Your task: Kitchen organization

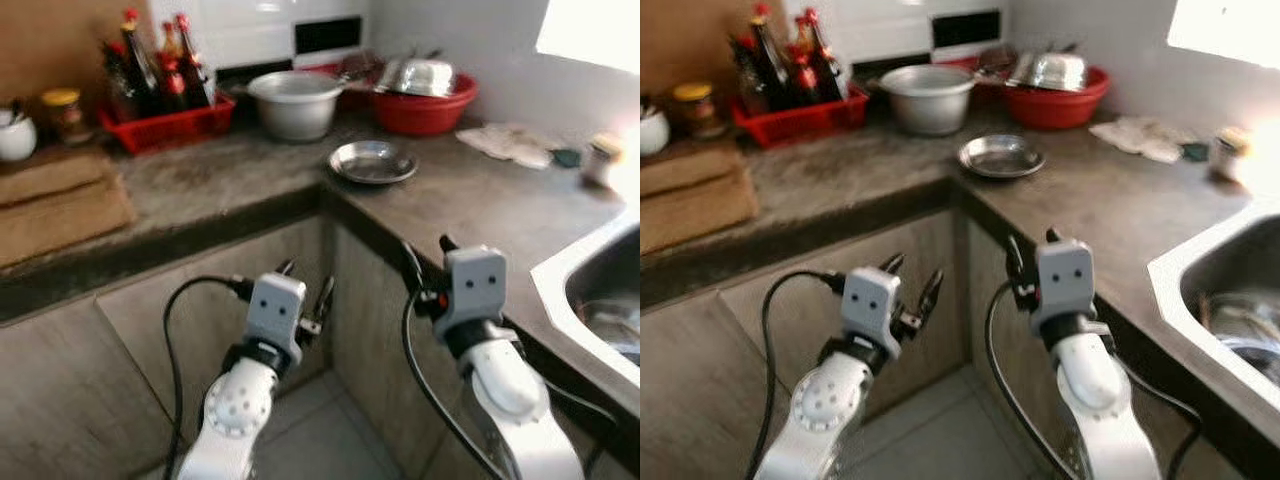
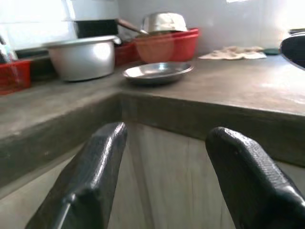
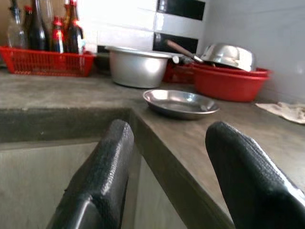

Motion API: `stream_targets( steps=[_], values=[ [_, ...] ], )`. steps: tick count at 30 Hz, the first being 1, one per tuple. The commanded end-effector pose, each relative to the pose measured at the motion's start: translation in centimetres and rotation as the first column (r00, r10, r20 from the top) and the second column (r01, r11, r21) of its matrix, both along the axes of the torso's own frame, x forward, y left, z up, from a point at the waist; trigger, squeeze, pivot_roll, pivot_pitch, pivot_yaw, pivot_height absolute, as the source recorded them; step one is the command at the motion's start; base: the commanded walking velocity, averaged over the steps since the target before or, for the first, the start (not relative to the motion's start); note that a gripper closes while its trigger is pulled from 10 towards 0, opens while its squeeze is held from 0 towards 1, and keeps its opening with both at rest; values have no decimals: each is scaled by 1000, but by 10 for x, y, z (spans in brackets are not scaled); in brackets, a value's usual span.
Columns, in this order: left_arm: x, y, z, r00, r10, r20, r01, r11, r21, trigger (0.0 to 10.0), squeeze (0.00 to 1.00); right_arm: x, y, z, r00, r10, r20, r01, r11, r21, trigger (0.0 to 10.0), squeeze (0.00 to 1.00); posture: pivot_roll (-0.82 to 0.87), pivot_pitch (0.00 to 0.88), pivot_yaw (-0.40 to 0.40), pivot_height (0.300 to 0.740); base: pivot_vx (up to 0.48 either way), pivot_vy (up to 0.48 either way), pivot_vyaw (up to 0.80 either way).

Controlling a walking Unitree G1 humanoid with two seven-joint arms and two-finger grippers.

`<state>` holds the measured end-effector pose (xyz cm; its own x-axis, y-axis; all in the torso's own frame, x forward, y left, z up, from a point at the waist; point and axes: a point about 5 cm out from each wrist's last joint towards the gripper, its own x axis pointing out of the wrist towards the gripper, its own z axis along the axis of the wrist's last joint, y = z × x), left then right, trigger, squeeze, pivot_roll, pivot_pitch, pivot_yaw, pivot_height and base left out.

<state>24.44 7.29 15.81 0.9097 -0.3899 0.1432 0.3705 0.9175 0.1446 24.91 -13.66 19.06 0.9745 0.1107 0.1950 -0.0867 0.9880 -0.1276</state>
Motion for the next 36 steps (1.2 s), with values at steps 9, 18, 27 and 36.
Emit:
stream_targets(
  steps=[9, 18, 27, 36],
  values=[
    [2, 6, 3, 1000, 23, 14, -23, 1000, 8, 10000, 0, 2, 6, 5, 999, 24, 21, -25, 1000, 16, 10000, 0, 51, 31, -29, 740, 278, 0, 711],
    [3, 5, 3, 1000, 20, 15, -20, 1000, 5, 10000, 0, 5, 6, 6, 999, 26, 25, -27, 999, 22, 10000, 0, 52, 30, -32, 740, 310, 0, 0],
    [2, 5, 2, 1000, 21, 12, -21, 1000, 4, 10000, 0, 5, 7, 7, 999, 26, 28, -27, 999, 27, 10000, 0, 50, 30, -31, 740, 275, 0, 0],
    [3, 4, 3, 1000, 15, 13, -15, 1000, 3, 10000, 0, 8, 7, 9, 999, 20, 34, -22, 999, 37, 10000, 0, 52, 26, -31, 740, 295, 0, 0]
  ],
)
